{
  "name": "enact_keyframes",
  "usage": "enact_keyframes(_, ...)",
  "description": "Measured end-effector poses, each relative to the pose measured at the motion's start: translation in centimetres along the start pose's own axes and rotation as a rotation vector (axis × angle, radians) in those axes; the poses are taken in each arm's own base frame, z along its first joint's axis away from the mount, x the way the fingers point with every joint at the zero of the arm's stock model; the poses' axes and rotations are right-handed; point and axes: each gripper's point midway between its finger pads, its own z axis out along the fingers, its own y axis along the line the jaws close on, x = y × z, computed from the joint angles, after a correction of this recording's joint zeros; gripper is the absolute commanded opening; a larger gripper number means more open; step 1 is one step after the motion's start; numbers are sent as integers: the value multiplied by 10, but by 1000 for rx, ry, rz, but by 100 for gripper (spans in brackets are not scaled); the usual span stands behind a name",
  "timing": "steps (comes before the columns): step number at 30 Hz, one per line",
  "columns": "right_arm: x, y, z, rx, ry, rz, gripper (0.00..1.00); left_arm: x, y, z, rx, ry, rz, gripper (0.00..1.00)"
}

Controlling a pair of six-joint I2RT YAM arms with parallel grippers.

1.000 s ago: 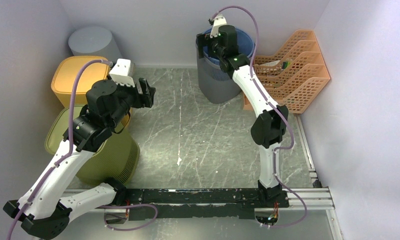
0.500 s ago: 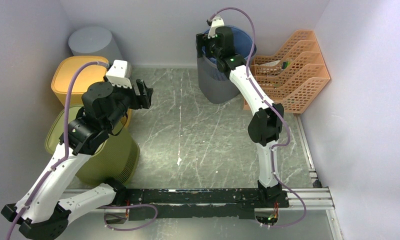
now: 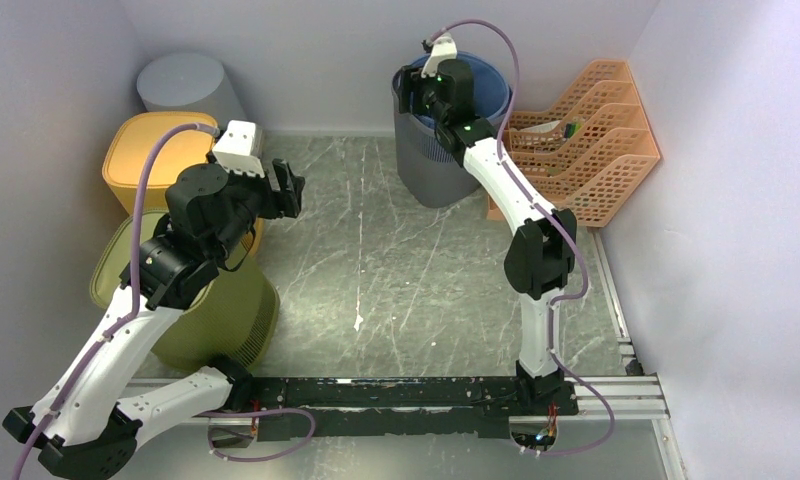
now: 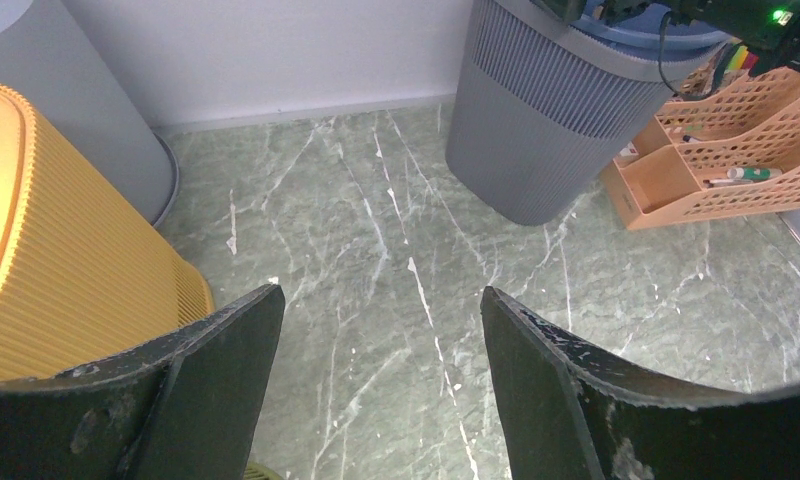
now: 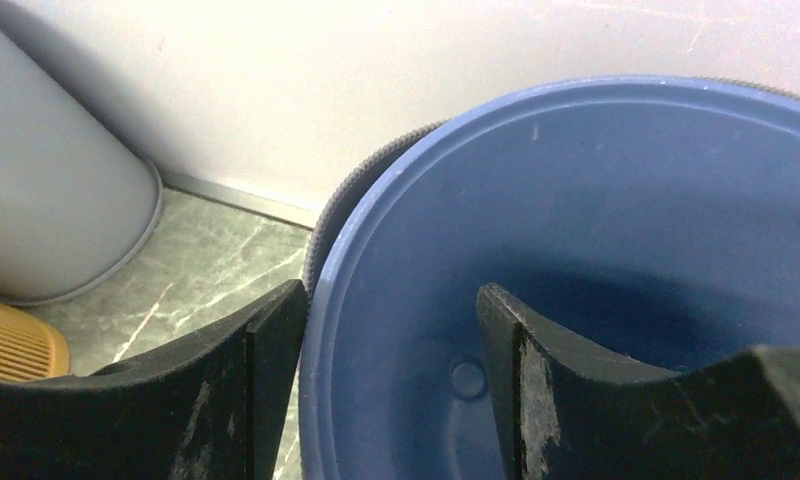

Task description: Turn the large container upside down

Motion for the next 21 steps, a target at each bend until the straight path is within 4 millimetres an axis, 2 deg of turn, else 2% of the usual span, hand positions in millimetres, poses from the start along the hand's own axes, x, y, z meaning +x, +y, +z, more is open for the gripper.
enact_keyframes(8,-34,-8,4,16,-68,1,61,3,3,-1,-11,3,2,84)
enact_keyframes(11,-30,-8,5,18,-52,-4,62,3,4,-3,-16,3,2,84)
enact_keyframes(16,-9,-6,15,0,-8,-2,64,1,6,-5,-20,-4,0,84)
enact_keyframes(21,-15,-5,18,-5,-21,0,63,1,6,-5,-21,-4,4,84)
